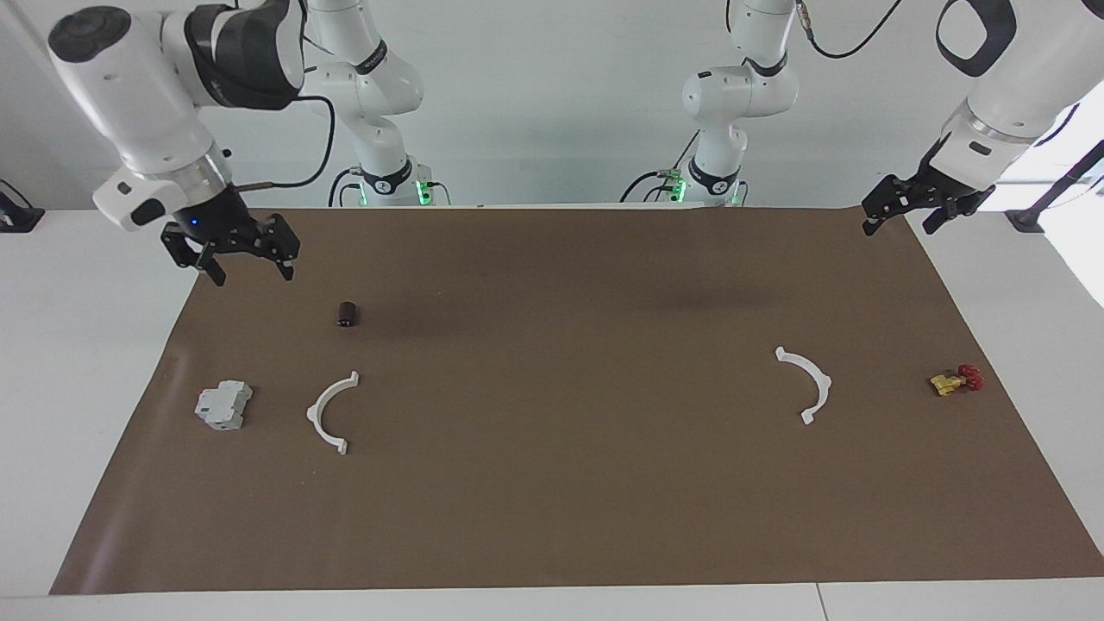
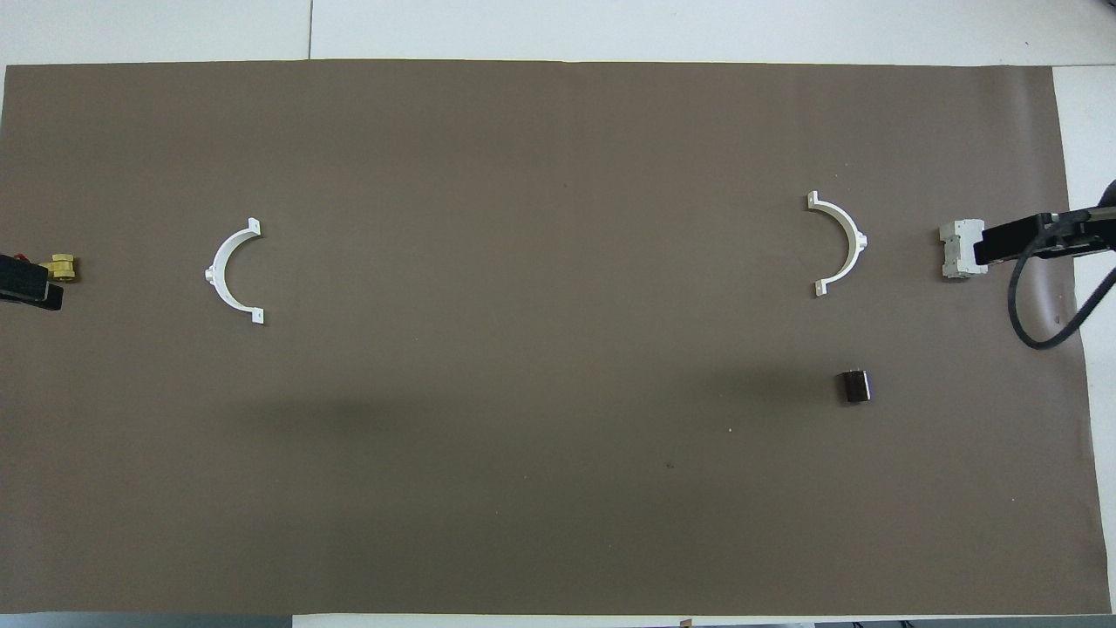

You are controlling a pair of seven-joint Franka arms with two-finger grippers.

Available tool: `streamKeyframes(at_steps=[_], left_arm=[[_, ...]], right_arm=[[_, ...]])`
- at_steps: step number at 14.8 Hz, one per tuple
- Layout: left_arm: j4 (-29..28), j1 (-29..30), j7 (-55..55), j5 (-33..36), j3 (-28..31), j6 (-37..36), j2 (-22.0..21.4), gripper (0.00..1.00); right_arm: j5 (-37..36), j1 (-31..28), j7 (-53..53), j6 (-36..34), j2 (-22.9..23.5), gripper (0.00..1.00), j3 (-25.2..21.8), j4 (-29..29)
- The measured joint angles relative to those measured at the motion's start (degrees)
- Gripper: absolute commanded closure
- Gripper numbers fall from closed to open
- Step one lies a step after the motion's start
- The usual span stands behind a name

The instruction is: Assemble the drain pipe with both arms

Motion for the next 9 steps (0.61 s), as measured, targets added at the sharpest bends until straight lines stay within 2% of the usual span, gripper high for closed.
streamKeyframes(at_steps=[2,3,5,9], left_arm=[[-0.19,-0.01,0.0,0.0,0.0,0.04,0.0,0.0],[-0.24,-0.01,0.0,0.0,0.0,0.04,0.0,0.0],[-0.27,0.02,-0.01,0.0,0.02,0.04,0.0,0.0],[-0.79,0.2,-0.02,0.0,0.1,0.4,-0.04,0.0]], right_arm=[[0.28,-0.01,-0.88,10.5,4.71,0.0,0.0,-4.33],[0.31,-0.02,-0.98,13.54,6.49,0.0,0.0,-5.89],[1.49,-0.15,-2.08,16.69,9.83,0.0,-0.01,-7.24],[4.92,0.15,-5.25,18.86,12.68,0.17,0.05,-7.27]])
